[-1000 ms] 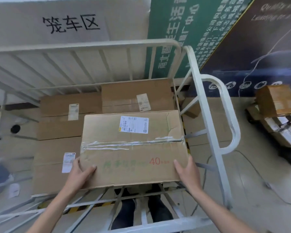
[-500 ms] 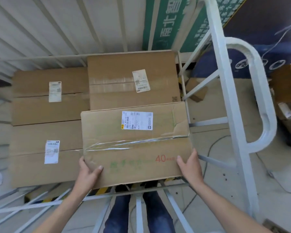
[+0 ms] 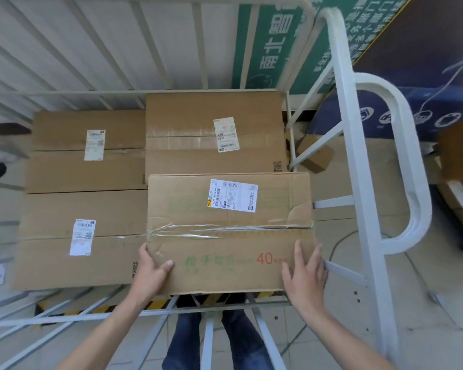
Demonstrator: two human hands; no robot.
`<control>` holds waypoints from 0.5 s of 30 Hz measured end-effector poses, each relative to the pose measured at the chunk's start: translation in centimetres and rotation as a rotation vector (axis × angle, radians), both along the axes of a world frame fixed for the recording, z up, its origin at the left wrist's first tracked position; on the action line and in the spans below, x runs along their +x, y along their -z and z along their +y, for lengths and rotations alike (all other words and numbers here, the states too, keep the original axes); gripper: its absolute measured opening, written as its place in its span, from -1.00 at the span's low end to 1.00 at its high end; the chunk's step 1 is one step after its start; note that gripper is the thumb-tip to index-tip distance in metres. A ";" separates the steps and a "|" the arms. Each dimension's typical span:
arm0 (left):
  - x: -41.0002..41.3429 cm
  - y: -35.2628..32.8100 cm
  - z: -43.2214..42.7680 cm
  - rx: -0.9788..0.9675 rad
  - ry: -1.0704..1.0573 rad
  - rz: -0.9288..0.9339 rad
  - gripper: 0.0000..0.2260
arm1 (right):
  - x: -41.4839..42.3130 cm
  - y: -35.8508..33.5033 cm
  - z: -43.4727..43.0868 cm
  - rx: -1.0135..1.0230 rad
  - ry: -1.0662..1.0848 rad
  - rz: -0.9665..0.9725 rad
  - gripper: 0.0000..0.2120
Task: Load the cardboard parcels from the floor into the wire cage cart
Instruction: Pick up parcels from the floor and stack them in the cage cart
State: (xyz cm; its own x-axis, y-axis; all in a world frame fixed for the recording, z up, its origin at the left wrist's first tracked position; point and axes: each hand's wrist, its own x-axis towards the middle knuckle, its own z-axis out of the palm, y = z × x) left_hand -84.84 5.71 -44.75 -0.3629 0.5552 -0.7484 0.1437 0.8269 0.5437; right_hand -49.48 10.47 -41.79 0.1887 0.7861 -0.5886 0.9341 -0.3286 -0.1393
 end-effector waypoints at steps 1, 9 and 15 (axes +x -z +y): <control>0.1 0.0 0.1 0.001 -0.001 0.004 -0.31 | -0.1 0.1 0.0 -0.029 -0.041 -0.033 -0.23; 1.1 0.3 0.3 -0.022 0.010 0.081 -0.31 | -2.4 1.1 1.1 -0.141 -0.249 -0.068 -0.15; 1.5 -0.6 1.2 -0.071 0.103 0.117 -0.26 | -3.1 0.1 2.1 -0.175 -0.290 0.006 -0.16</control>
